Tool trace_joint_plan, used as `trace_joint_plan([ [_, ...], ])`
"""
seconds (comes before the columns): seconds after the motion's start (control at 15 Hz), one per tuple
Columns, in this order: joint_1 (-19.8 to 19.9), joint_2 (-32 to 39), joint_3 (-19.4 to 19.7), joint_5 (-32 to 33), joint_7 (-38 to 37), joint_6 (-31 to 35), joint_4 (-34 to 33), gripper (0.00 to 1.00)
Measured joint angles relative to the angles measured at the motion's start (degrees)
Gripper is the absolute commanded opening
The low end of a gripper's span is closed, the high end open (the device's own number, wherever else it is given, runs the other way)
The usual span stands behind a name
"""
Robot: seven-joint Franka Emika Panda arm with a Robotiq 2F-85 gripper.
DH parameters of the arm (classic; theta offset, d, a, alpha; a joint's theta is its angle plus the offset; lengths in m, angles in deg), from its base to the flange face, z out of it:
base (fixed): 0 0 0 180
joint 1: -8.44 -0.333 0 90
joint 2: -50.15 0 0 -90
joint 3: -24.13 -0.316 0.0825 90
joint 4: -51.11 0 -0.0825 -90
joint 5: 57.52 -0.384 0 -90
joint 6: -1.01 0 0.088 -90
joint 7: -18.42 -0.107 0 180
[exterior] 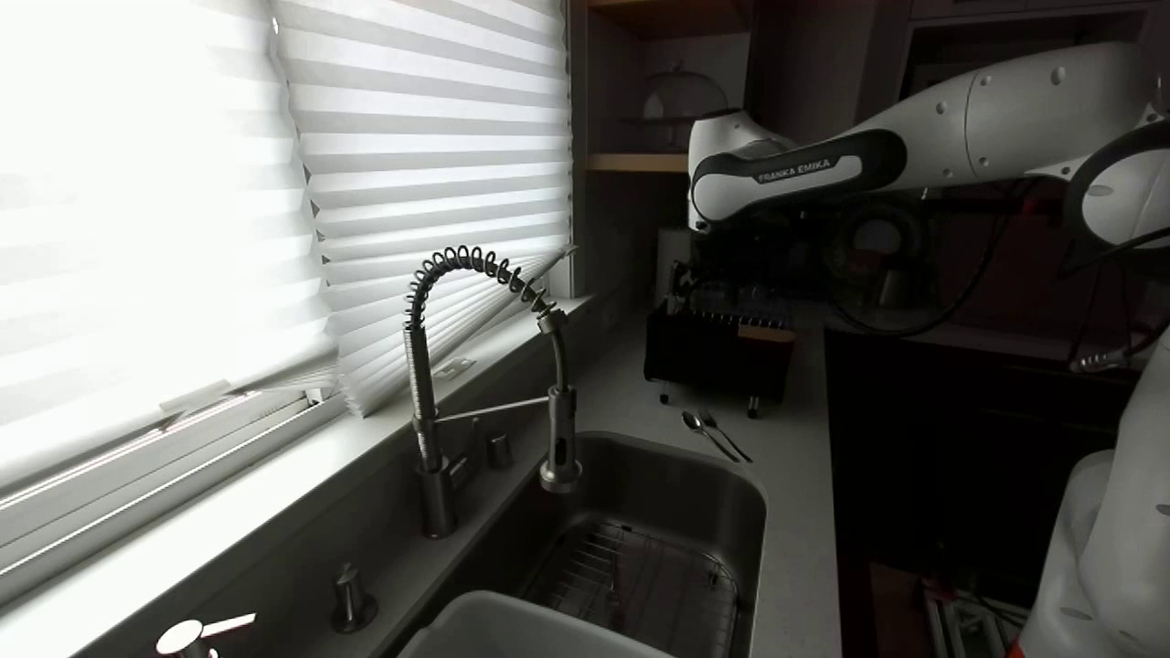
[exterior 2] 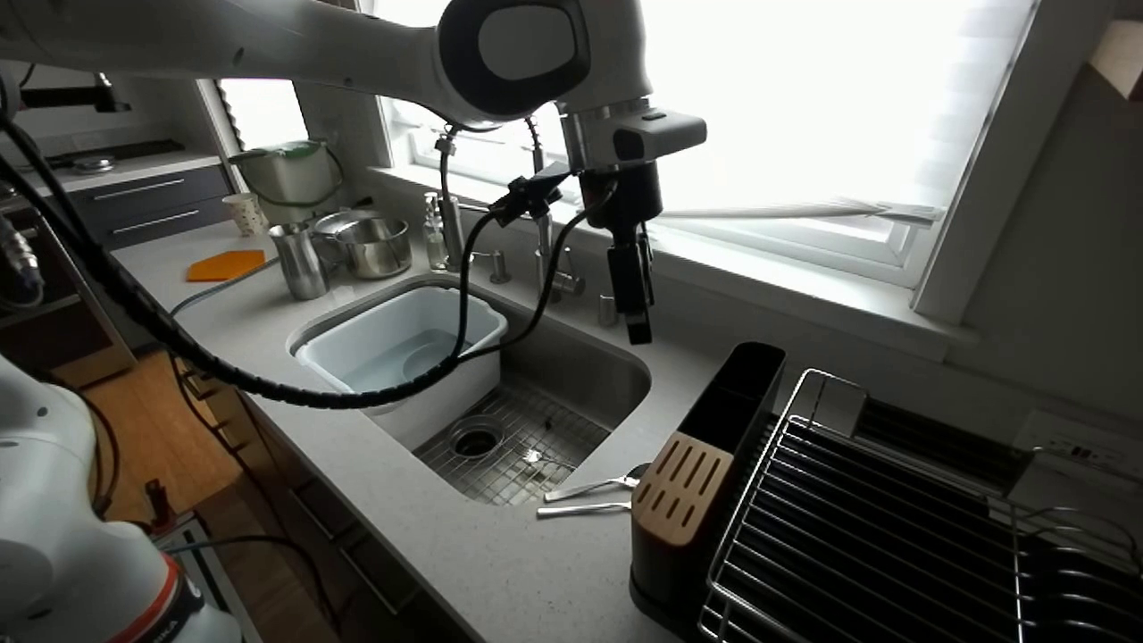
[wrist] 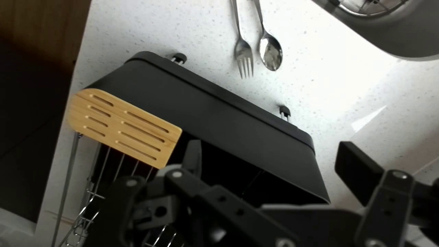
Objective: Move the spoon and fork from the plate rack to the countertop
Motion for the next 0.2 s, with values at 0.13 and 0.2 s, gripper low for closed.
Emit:
trace_joint_plan([
  [0.13,0.13,-0.16,-0.15,0.19,0.0,-0.27,-0.13,1.0],
  [0.2,0.12,-0.13,-0.23,0.19,0.0,-0.26,-0.13,1.0],
])
